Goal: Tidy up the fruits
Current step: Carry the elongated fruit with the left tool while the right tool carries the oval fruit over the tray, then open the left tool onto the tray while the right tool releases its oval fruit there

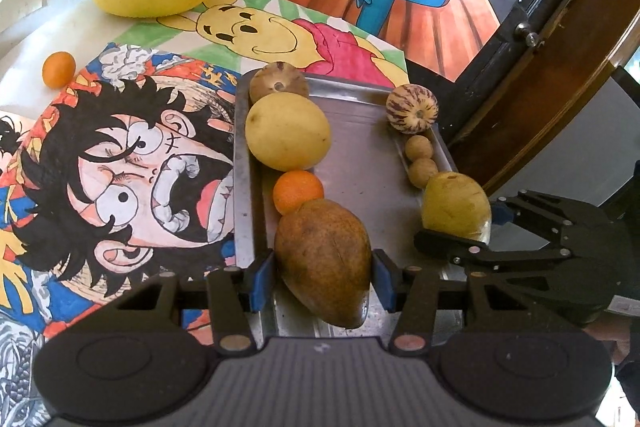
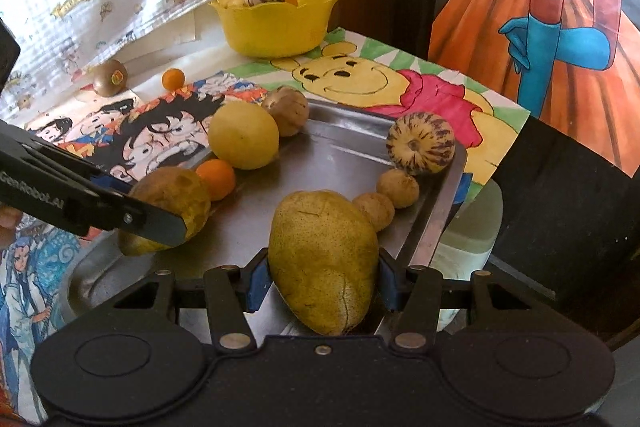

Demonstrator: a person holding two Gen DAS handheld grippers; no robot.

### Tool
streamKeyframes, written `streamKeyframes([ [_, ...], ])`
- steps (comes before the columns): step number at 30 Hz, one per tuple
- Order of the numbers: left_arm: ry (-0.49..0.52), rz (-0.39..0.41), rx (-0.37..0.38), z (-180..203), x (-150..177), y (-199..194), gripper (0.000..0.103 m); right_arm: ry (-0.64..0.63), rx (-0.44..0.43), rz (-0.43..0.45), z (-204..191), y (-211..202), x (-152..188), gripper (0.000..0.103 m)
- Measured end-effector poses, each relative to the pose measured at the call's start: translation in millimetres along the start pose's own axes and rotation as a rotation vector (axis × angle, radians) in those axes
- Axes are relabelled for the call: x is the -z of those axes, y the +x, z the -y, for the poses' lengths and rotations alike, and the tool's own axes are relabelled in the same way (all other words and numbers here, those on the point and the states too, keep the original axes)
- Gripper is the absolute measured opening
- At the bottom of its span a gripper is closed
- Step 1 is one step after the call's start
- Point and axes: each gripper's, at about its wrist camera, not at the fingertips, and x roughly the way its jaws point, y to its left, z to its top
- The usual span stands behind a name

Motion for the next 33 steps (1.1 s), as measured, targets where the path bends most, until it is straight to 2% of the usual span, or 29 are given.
streamKeyframes([
  [9, 0.001, -0.024, 0.029, -2.9, -1.1, -2.8, 0.056, 0.011, 0.037, -0.013, -4.7, -1.5, -0.5, 0.056],
  [12, 0.008, -0.010, 0.048, -3.4, -1.8, -9.8, 0.058, 0.020, 0.060, 0.001, -7.8, -7.8, -0.1, 0.062],
  [16, 0.029, 0.003, 0.055, -4.2, -1.7, -19.8, 0.066, 0.049, 0.096, 0.003, -13.4, -18.3, -2.2, 0.067],
  [19, 0.022, 0.021, 0.049, -6.8, -1.4, -33.0, 0.080, 0.081, 0.122, 0.019, -19.2, -34.8, -3.6, 0.074],
  [24, 0.041, 0.056, 0.018, -10.7, -0.8, -67.0, 0.098, 0.182, 0.164, 0.027, -36.8, -72.6, -6.4, 0.085],
  [29, -0.002, 0.050, -0.007, -21.2, -0.4, -102.3, 0.102, 0.252, 0.182, 0.007, -65.5, -110.7, -9.4, 0.096],
  [33, -0.022, 0.006, -0.050, -25.9, 3.2, -127.0, 0.102, 0.316, 0.172, -0.035, -88.4, -135.8, -12.9, 0.102],
])
